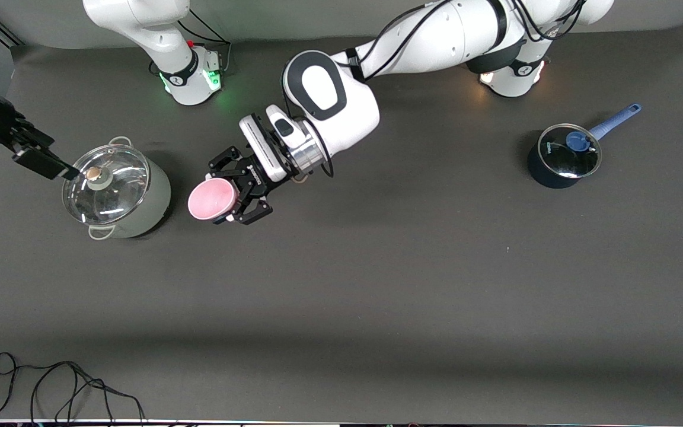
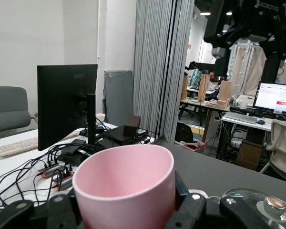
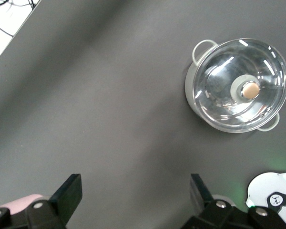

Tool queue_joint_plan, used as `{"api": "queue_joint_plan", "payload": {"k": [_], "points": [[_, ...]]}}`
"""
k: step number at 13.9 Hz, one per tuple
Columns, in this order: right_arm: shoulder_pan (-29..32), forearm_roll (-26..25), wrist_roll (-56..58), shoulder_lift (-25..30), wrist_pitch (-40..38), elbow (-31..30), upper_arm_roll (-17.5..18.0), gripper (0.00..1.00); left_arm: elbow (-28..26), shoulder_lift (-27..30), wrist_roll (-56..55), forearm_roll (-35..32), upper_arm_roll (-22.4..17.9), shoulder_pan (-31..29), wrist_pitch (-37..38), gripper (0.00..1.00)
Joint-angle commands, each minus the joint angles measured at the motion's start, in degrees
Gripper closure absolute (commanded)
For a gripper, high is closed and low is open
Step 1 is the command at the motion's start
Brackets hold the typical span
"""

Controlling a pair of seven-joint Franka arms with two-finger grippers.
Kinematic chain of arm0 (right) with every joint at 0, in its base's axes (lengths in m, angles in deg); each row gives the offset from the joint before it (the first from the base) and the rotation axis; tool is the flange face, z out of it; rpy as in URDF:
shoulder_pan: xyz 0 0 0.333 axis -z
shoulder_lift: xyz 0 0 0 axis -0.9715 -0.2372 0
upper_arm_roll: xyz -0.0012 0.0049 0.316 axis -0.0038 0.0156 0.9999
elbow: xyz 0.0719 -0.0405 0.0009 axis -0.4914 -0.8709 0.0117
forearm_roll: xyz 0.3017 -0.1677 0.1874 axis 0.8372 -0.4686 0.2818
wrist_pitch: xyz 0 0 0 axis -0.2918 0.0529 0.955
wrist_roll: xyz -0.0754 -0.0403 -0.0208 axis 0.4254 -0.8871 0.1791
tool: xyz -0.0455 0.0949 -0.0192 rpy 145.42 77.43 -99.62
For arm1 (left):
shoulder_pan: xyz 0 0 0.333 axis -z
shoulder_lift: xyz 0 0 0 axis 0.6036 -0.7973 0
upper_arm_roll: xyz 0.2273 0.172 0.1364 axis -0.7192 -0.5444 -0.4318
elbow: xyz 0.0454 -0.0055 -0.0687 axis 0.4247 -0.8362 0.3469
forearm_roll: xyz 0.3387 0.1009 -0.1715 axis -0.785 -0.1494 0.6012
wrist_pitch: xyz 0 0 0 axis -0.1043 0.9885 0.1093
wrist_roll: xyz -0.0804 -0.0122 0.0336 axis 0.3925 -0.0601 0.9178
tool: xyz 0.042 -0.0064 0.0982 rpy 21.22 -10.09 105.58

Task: Transfer pink cup from left to right arm
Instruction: 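Lift the pink cup and carry it toward the right gripper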

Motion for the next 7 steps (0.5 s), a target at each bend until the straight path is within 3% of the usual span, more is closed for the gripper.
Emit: {"api": "queue_joint_plan", "payload": {"k": [1, 4, 7], "points": [[-2.71, -0.08, -2.04, -8.29, -7.52, 12.88, -0.19, 0.0, 0.7, 1.42, -2.36, 0.24, -2.11, 1.33, -1.36, 1.0], [-6.93, -1.05, -3.7, -17.08, -16.57, 27.12, -0.19, 0.0, 0.79, 1.43, -3.93, 0.15, -3.52, 2.12, -1.36, 1.0], [-12.02, -1.22, -7.66, -19.39, -18.0, 30.33, -0.19, 0.0, 0.79, 1.95, -6.92, -0.11, -7.29, 3.17, -1.36, 1.0]]}}
